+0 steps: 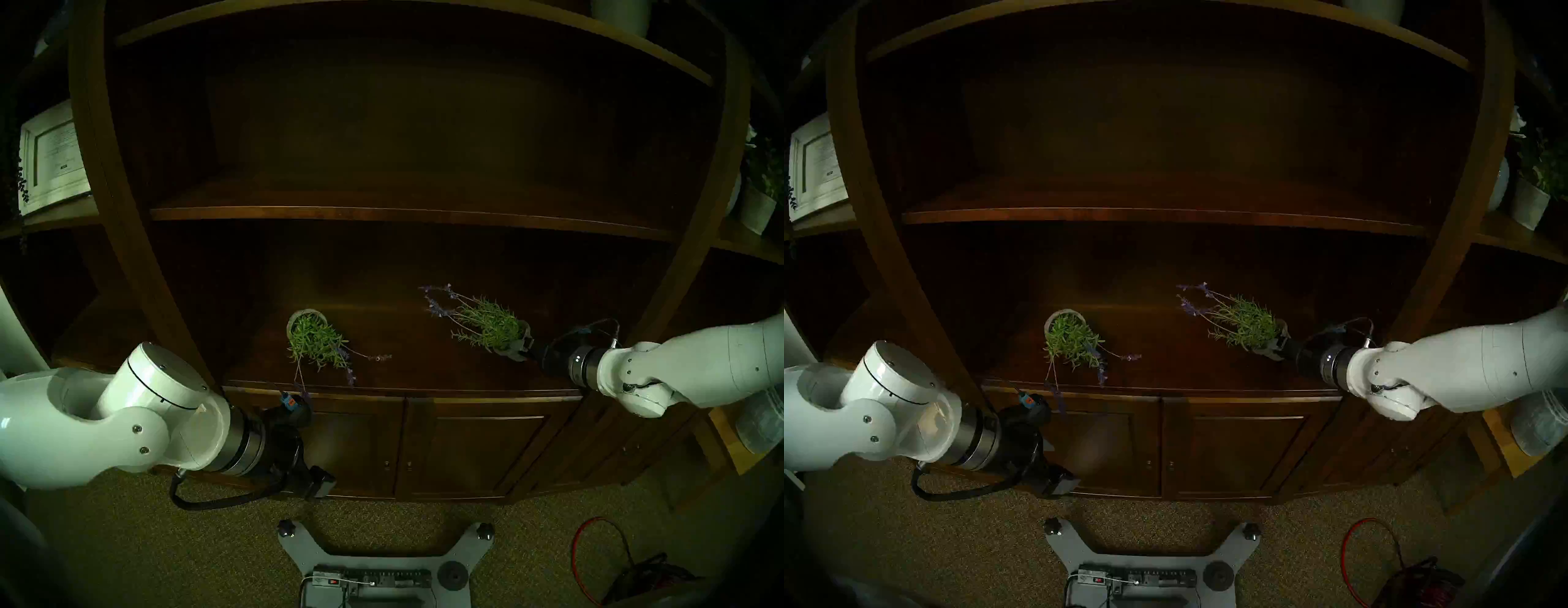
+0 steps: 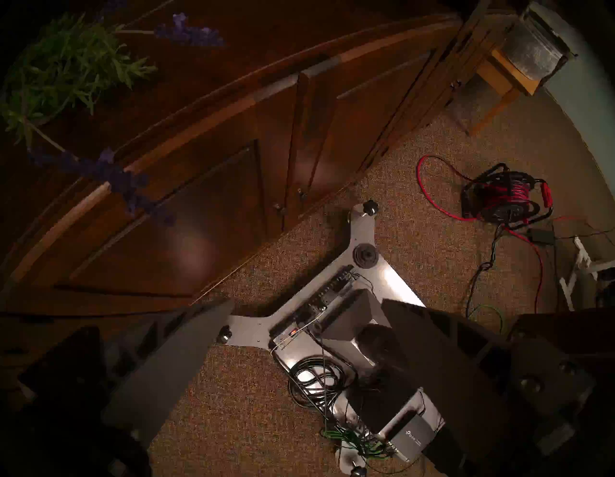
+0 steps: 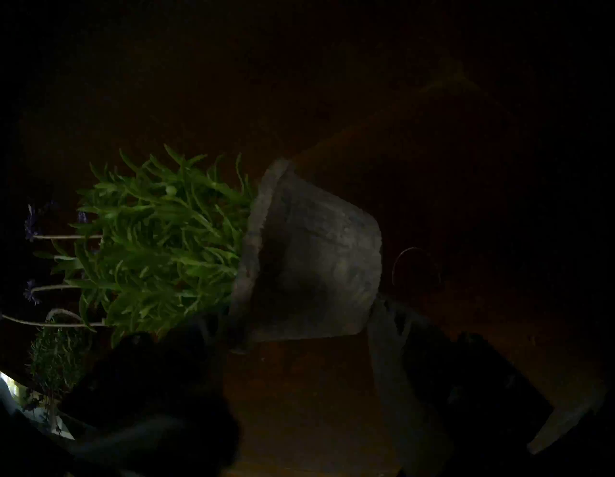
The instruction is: Place the fake decorative plant upright
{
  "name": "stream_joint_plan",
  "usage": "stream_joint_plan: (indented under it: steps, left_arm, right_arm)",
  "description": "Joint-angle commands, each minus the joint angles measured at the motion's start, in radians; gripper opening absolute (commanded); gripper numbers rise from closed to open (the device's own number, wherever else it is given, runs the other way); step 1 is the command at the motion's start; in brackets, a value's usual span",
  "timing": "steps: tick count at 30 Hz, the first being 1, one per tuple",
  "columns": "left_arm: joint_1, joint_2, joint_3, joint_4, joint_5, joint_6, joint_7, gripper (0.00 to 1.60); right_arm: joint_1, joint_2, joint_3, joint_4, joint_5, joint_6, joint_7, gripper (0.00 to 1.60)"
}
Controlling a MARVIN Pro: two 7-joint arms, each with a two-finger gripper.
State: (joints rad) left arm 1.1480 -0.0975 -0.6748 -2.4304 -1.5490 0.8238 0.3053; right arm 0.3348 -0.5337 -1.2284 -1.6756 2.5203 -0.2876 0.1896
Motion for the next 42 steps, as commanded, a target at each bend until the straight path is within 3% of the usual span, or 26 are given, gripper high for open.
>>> stream_joint_plan:
  steps: [1,10,20,35,42]
  left_arm:
    - [-0.013,-0.003,-0.014,-0.003,0.000,0.001,0.001,1.60]
    - [-0.013,-0.003,-0.014,-0.003,0.000,0.001,0.001,1.60]
    - [-0.013,-0.003,-0.014,-0.003,0.000,0.001,0.001,1.60]
    - [-0.013,-0.003,-0.015,-0.003,0.000,0.001,0.001,1.60]
    - [-0.013,-0.003,-0.014,-0.003,0.000,0.001,0.001,1.60]
  right_arm:
    - [-0.024,-0.035,0.039,0.012,0.029,-0.005,0.003,0.51]
    - [-0.052,-0.089,0.060,0.025,0.055,-0.013,-0.027,0.52]
    - [-0.065,-0.106,0.062,0.033,0.068,-0.022,-0.047,0.59]
    - [-0.063,-0.078,0.057,0.048,0.086,-0.012,-0.024,0.51]
    - [-0.013,-0.041,0.025,0.013,0.064,-0.019,-0.025,0.50]
